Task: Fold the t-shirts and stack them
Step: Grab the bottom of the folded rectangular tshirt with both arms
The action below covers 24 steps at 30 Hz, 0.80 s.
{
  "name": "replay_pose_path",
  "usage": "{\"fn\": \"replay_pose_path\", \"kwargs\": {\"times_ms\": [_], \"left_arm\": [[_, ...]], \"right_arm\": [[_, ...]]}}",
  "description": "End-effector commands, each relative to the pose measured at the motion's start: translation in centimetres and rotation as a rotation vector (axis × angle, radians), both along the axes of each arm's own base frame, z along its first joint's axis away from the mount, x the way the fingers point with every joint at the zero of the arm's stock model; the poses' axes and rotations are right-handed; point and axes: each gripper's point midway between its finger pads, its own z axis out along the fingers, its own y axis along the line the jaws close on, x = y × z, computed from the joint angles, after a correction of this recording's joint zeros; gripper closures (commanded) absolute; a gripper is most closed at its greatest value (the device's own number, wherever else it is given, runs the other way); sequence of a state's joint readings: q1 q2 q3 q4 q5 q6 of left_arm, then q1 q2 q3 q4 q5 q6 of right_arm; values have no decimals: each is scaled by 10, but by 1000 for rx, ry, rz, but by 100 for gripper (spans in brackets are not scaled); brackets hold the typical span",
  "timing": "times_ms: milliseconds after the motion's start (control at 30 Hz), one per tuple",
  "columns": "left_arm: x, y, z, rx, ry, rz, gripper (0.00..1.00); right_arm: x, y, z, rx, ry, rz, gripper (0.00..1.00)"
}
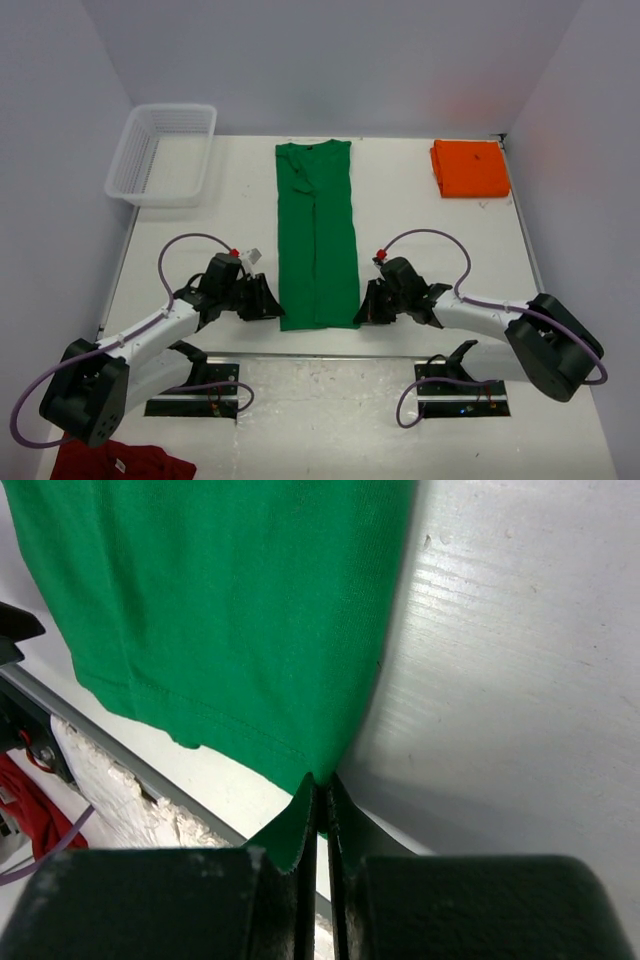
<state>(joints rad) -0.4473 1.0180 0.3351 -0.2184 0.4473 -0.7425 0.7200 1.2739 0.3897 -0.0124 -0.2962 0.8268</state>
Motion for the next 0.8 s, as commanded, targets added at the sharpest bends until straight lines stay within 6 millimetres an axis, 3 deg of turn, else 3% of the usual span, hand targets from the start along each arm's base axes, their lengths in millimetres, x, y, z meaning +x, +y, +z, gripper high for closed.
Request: {"fn": "replay_pose_path", "kwargs": {"times_ms": [0,467,767], "left_arm": [[1,-7,4,-51,-10,6,63],[-19,3,-33,-19,85,43,65],[-23,-5,-38,-51,81,32,65]], "right_arm": [[-3,-6,-3,-22,-17,2,100],[-3,-6,0,-17,-24,-6,100],[-4,-7,0,-18,-23,-12,100]]}}
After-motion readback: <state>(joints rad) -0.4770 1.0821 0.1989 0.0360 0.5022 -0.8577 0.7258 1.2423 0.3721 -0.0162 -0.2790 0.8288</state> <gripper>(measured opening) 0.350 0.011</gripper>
